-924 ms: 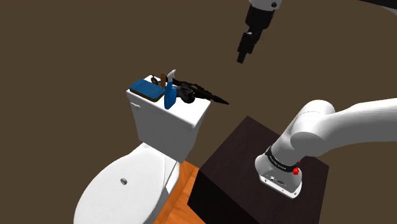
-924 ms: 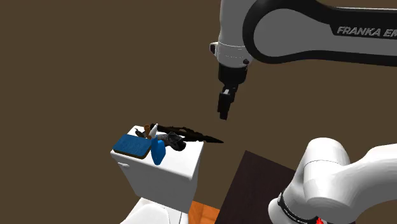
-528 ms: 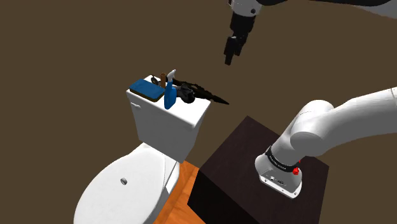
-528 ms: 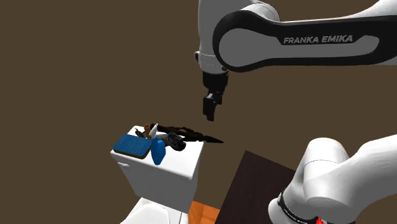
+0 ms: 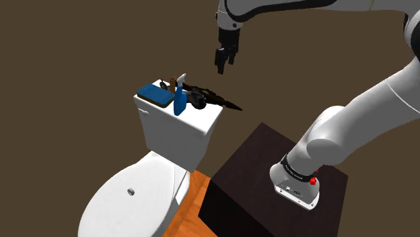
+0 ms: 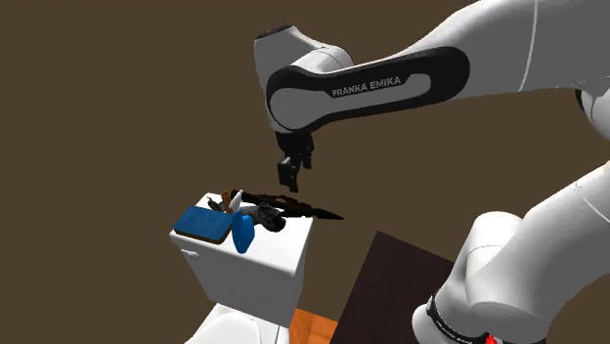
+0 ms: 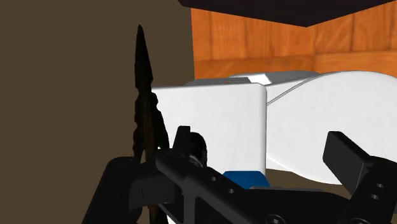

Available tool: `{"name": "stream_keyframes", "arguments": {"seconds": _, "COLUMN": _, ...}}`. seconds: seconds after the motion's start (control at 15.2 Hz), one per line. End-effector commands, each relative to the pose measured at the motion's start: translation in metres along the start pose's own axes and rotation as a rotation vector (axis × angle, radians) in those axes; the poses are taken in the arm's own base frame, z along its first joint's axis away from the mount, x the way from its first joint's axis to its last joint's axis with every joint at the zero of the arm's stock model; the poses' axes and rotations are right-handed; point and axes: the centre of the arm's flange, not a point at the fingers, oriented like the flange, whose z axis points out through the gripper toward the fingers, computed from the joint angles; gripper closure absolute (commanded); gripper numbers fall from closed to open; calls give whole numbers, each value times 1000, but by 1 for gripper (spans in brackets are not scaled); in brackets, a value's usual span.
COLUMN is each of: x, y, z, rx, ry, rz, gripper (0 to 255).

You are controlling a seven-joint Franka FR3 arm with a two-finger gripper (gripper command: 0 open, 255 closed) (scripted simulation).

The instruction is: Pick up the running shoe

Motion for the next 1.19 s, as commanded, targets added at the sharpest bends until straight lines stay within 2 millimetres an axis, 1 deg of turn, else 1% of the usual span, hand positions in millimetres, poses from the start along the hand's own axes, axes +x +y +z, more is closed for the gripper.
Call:
{"name": "stream_keyframes", "arguments": {"seconds": 0.0, "x": 23, "y": 4, "z": 15, "rx": -4, "ry": -19, "rz": -2, "gripper": 0}}
{"name": "stream_keyframes", "arguments": {"seconds": 0.53, "x": 117, "y": 17, "z": 81, "rx": -21, "ry": -95, "rz": -7, "gripper": 0}}
{"name": "stream_keyframes", "arguments": {"seconds": 1.12, "x": 216, "y": 33, "z": 162, "rx": -39, "ry": -180, "rz": -14, "gripper": 0}}
